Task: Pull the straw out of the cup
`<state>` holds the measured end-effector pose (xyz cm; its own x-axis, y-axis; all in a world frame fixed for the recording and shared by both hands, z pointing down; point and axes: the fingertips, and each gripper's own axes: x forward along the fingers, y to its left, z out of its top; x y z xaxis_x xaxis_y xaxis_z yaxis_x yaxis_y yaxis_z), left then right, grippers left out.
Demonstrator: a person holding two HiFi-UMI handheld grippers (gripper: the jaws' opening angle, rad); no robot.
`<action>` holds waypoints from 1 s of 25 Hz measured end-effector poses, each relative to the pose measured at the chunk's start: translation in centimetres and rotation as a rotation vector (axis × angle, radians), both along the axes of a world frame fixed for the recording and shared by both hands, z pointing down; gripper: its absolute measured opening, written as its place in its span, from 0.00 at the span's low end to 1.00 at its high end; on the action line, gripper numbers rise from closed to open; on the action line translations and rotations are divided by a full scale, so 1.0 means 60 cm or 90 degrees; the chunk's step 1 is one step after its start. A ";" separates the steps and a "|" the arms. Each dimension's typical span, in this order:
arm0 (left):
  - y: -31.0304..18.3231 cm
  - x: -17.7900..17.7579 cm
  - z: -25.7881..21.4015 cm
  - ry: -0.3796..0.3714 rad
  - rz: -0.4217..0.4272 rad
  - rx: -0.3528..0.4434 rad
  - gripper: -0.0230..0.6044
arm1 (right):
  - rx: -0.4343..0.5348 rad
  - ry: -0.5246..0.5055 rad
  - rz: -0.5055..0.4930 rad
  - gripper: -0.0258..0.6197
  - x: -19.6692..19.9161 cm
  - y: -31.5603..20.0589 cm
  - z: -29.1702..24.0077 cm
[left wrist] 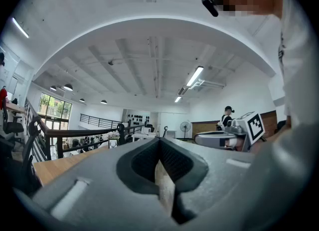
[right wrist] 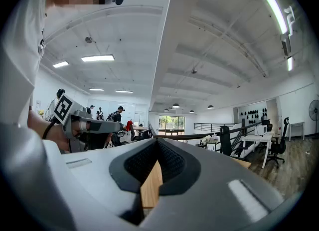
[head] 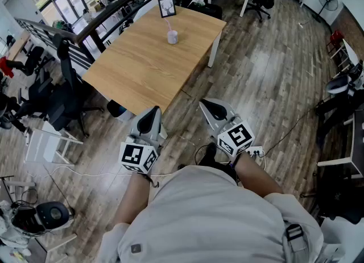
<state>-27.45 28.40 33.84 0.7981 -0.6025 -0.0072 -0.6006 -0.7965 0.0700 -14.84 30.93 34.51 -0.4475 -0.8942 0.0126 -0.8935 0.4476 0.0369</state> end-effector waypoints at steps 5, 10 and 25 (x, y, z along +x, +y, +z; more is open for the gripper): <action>-0.007 0.012 0.005 -0.003 -0.006 -0.001 0.04 | 0.004 0.000 -0.006 0.05 0.014 -0.010 0.002; -0.026 0.035 0.001 -0.009 -0.015 -0.003 0.04 | 0.007 -0.008 0.000 0.05 0.044 -0.032 -0.002; -0.160 0.256 0.031 -0.029 -0.019 -0.017 0.04 | -0.028 -0.029 -0.012 0.05 0.247 -0.158 0.036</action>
<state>-12.08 18.80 35.68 0.7789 -0.6255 0.0451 -0.6271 -0.7764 0.0630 -0.05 21.42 36.65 -0.4659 -0.8843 0.0303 -0.8848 0.4653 -0.0242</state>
